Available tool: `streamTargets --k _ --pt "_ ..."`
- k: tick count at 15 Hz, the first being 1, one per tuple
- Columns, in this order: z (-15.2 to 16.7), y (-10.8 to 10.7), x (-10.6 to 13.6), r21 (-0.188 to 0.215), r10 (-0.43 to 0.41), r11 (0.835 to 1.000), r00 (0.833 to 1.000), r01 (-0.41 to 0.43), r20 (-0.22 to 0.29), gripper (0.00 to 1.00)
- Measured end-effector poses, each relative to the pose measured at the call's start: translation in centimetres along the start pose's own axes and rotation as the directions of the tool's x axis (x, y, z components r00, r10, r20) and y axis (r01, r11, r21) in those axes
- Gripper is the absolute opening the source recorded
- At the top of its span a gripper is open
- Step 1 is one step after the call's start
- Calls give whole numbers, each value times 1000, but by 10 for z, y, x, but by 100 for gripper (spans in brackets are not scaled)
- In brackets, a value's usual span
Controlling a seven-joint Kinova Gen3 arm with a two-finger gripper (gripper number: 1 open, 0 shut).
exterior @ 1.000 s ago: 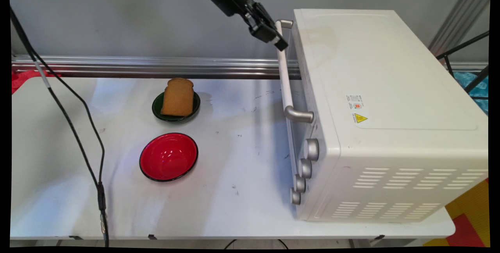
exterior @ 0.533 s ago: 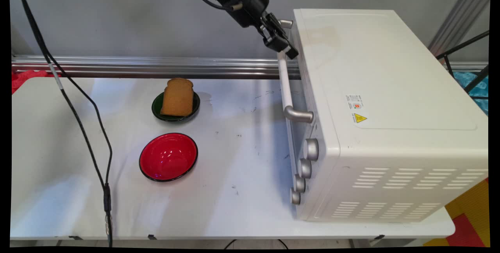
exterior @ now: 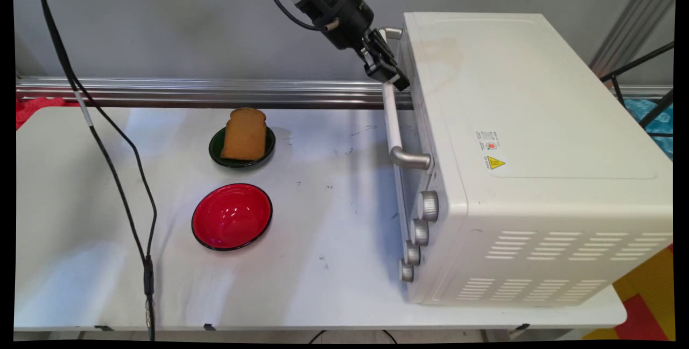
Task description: Open the oven
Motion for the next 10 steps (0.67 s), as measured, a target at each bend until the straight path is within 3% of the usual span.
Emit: streamTargets --k 10 --pt "-11 -6 -30 1 35 999 995 -35 97 0"
